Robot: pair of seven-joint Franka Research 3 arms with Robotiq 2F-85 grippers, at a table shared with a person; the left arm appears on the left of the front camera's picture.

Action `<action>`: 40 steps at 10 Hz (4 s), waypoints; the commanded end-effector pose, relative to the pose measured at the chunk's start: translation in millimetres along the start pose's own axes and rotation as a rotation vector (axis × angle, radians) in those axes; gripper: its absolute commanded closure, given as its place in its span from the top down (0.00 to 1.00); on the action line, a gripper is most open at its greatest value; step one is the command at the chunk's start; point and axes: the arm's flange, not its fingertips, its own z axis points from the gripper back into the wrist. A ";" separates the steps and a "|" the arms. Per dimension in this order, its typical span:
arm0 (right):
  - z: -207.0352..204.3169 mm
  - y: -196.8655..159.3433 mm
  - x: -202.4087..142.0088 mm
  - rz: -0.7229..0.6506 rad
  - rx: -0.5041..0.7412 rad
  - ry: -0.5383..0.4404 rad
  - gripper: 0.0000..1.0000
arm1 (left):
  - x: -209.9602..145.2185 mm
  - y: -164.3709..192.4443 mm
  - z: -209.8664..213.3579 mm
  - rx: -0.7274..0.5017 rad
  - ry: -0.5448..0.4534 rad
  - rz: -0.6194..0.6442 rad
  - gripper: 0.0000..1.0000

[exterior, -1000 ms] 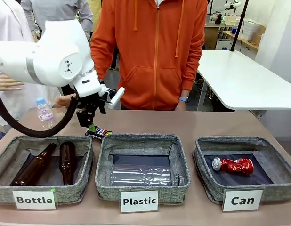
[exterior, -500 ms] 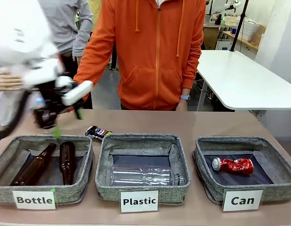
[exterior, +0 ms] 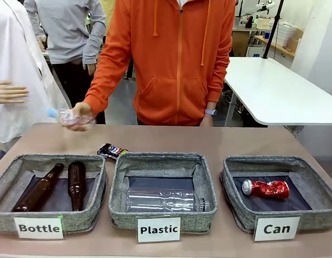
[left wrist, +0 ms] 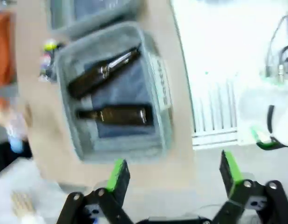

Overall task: Sort the can waste into the basket.
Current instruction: Pick up the can waste from the table and place it in the right Fabric basket.

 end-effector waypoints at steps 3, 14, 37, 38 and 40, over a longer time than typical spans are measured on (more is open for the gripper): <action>0.6 1.8 -1.8 0.017 -0.005 0.008 1.00 | -83.1 38.4 3.8 0.048 -0.223 0.297 1.00; 0.6 1.8 -1.8 0.017 -0.005 0.008 1.00 | 42.3 265.0 -79.4 -0.093 -0.136 -0.020 1.00; 0.6 1.8 -1.8 0.017 -0.005 0.008 1.00 | 157.3 387.6 -266.4 -0.210 0.038 -0.157 1.00; 0.6 1.8 -1.8 0.017 -0.005 0.008 1.00 | 156.4 384.5 -274.8 -0.212 0.042 -0.152 1.00; 0.6 1.8 -1.8 0.017 -0.005 0.008 1.00 | 156.5 377.5 -295.6 -0.224 0.035 -0.170 1.00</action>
